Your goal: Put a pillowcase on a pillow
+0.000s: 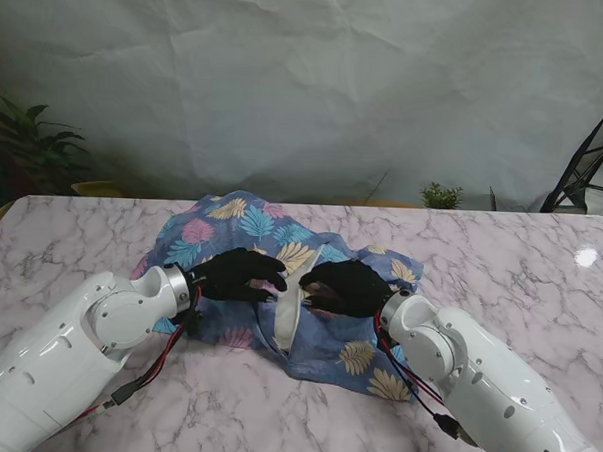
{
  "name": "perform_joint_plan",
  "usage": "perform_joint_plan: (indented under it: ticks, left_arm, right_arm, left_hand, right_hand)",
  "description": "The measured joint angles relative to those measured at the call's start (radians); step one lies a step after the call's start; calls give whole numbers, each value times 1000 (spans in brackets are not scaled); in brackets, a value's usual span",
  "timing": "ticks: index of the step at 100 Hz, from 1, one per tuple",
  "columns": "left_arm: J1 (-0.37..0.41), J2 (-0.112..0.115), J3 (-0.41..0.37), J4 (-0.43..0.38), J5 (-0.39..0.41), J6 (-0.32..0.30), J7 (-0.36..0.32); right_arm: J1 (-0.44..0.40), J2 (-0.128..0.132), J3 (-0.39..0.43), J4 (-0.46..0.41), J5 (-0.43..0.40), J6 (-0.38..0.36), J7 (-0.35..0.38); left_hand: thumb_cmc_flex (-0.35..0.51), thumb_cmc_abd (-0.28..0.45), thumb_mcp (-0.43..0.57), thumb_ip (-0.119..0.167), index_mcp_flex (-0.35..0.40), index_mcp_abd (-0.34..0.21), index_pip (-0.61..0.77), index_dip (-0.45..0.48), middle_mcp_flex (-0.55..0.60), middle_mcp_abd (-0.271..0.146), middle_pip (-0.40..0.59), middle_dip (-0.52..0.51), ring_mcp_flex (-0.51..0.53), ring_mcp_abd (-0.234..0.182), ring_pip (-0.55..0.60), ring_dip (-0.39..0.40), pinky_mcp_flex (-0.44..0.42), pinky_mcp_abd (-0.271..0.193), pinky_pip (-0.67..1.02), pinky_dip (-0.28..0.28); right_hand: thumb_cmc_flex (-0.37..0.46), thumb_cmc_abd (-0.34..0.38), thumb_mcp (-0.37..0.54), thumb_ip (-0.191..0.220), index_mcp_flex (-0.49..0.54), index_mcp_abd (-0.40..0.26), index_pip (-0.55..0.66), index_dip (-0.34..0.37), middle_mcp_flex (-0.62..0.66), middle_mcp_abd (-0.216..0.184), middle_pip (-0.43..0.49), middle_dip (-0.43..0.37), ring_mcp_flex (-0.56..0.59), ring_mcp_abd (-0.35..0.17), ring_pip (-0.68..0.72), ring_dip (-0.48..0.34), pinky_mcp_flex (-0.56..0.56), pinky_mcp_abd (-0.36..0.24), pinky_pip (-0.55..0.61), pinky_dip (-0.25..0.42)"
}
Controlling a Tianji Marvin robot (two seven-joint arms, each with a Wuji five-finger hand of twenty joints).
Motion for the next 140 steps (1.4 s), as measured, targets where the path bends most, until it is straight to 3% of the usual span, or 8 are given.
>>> perform_joint_plan:
  ticks: [15,26,51,79,87,99,114,140]
  left_arm:
    - [3,3,-4,0,30,4,1]
    - [-32,23,39,4,33,-1,-107]
    - [-163,55,181,80,117,-154,-136]
    - [-199,46,227,119,347,-223,37]
    - [-198,41,228,124,457,-228,148]
    - [-200,31,240,158,386,-220,197]
    - [-180,15,222,178,381,-203,250]
    - [-133,-12,171,184,374,-219,411]
  right_arm:
    - [36,-5,-47,33,14,1,-6]
    - [52,-9,-66,43,20,3,-8]
    - [57,-15,-70,46,24,5,-2]
    - [50,-14,-55,46,41,9,14]
    - [49,-14,-55,45,47,9,15]
    - [53,-14,-64,51,55,8,16]
    - [58,-14,-72,61,59,6,19]
    - [77,-15,-100,81,82,7,20]
  left_hand:
    - [13,-1,301,0,-10,-37,-12,-44,-42,0,-23,1,-50,-1,-8,1,-29,1,-53,0]
    - [14,-33,442,0,-78,-68,-68,-97,-129,-1,-36,5,-116,1,-19,1,-39,1,-105,0]
    - [-12,-109,362,0,-184,-71,-130,-148,-229,37,-155,-2,-136,30,0,35,-25,0,-15,51]
    - [-50,-111,259,0,-163,-89,0,-98,-250,76,-150,312,-76,-38,350,278,90,-74,375,161]
    - [-16,-114,112,0,-118,-109,194,-13,-250,85,-116,435,-45,-59,451,342,125,-89,451,172]
    - [-7,-123,-5,0,-164,-115,631,215,-250,86,-29,476,11,-79,505,363,180,-102,506,172]
    - [-11,-134,-17,0,-242,-79,854,400,-248,85,82,471,70,-77,512,349,233,-103,532,172]
    - [-139,-248,307,-25,-198,5,910,414,19,60,266,268,270,-42,438,245,371,-61,549,128]
  right_hand:
    - [0,0,0,0,0,0,0,-1,0,0,0,0,0,0,0,0,-8,0,0,-1]
    - [0,0,0,0,0,0,0,-10,0,0,0,0,0,0,0,0,-8,0,0,-6]
    - [0,0,0,0,3,15,2,-11,0,0,0,0,0,0,0,0,-8,1,-2,-9]
    - [0,0,0,0,3,47,3,-13,0,-1,0,-7,0,-1,0,0,-8,-5,-14,-16]
    - [0,0,0,0,3,26,0,-13,0,-1,0,-9,0,-1,0,0,-8,-5,-15,-22]
    - [0,0,0,0,3,26,0,-13,0,-1,0,-10,0,-1,-1,-1,-21,-8,-15,-23]
    - [0,0,0,0,3,26,0,-14,-1,-1,0,-12,0,-1,-2,-4,-23,-11,-17,-29]
    - [0,0,1,0,3,25,0,-14,-5,-1,0,-12,0,-1,-3,-4,-24,-11,-18,-30]
